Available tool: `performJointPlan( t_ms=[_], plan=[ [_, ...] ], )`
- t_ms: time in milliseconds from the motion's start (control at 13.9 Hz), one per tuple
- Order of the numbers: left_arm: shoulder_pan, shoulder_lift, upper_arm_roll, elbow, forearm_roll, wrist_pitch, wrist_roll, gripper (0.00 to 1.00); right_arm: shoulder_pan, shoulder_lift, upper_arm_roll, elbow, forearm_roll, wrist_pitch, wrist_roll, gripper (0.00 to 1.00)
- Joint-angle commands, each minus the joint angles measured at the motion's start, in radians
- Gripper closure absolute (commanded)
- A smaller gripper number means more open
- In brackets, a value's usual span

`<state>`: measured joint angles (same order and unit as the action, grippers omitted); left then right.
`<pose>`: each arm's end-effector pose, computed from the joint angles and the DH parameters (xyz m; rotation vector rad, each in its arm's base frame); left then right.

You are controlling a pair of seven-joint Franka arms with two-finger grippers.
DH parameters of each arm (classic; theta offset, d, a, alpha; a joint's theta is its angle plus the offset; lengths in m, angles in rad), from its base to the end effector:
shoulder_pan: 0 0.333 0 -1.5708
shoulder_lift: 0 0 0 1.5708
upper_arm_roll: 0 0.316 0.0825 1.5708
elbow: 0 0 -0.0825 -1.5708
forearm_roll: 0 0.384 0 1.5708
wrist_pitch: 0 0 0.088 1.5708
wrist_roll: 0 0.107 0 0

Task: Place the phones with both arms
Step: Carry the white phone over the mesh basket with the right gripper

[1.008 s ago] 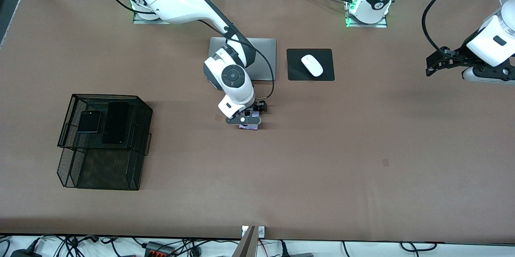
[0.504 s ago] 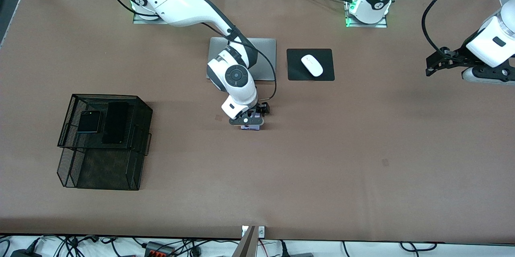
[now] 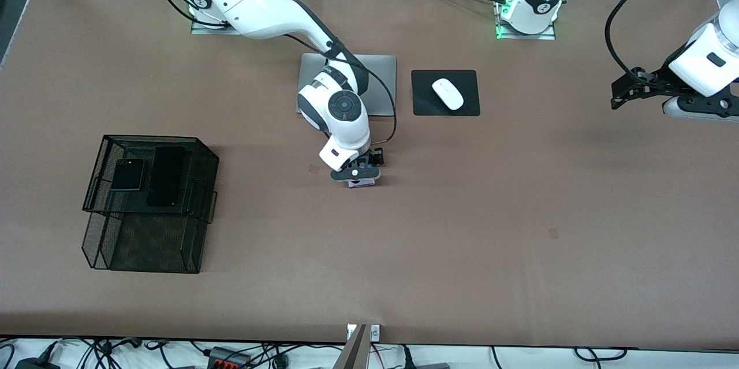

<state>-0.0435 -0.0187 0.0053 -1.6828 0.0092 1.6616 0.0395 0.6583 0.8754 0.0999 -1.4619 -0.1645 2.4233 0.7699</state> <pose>0.5540 -0.0202 0.5896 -3.1301 0.1230 0.0039 0.5372 0.4894 0.1684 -3.1008 -0.1056 -0.1448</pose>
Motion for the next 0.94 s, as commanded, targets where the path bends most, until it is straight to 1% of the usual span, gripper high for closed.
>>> performJointPlan(
  t_ms=[0,72,144,216,360,432,576,720,792,864],
  plan=[
    [-0.004,-0.010,0.005,-0.006,0.006,-0.010,0.020,0.00,0.014,0.020,-0.011,0.026,-0.030,-0.003,0.008,0.43],
    [-0.004,-0.010,0.005,-0.006,0.006,-0.010,0.020,0.00,0.004,0.019,-0.011,0.041,-0.030,-0.022,0.005,0.57],
    [-0.004,-0.010,0.005,-0.006,0.006,-0.010,0.020,0.00,0.004,0.019,-0.011,0.067,-0.033,-0.061,0.003,0.66],
    [-0.004,-0.010,0.005,-0.008,0.006,-0.010,0.020,0.00,0.003,0.019,-0.011,0.101,-0.033,-0.105,0.003,0.69],
    [-0.004,-0.010,0.004,-0.006,0.006,-0.010,0.020,0.00,0.000,0.008,-0.012,0.167,-0.030,-0.189,0.006,0.71],
    [-0.004,-0.010,0.004,-0.006,0.006,-0.010,0.020,0.00,-0.002,-0.002,-0.025,0.196,-0.030,-0.223,0.005,0.71],
    [-0.004,-0.010,0.004,-0.006,0.006,-0.010,0.020,0.00,-0.002,-0.036,-0.072,0.239,-0.029,-0.285,0.002,0.71],
    [-0.004,-0.012,0.004,-0.006,0.006,-0.010,0.020,0.00,-0.009,-0.045,-0.136,0.262,-0.029,-0.296,-0.026,0.71],
    [-0.004,-0.012,0.002,-0.006,0.006,-0.010,0.020,0.00,-0.029,-0.050,-0.155,0.262,-0.026,-0.297,-0.061,0.71],
    [-0.004,-0.012,0.002,-0.006,0.006,-0.010,0.020,0.00,-0.055,-0.079,-0.152,0.262,-0.026,-0.323,-0.098,0.71]
  ],
)
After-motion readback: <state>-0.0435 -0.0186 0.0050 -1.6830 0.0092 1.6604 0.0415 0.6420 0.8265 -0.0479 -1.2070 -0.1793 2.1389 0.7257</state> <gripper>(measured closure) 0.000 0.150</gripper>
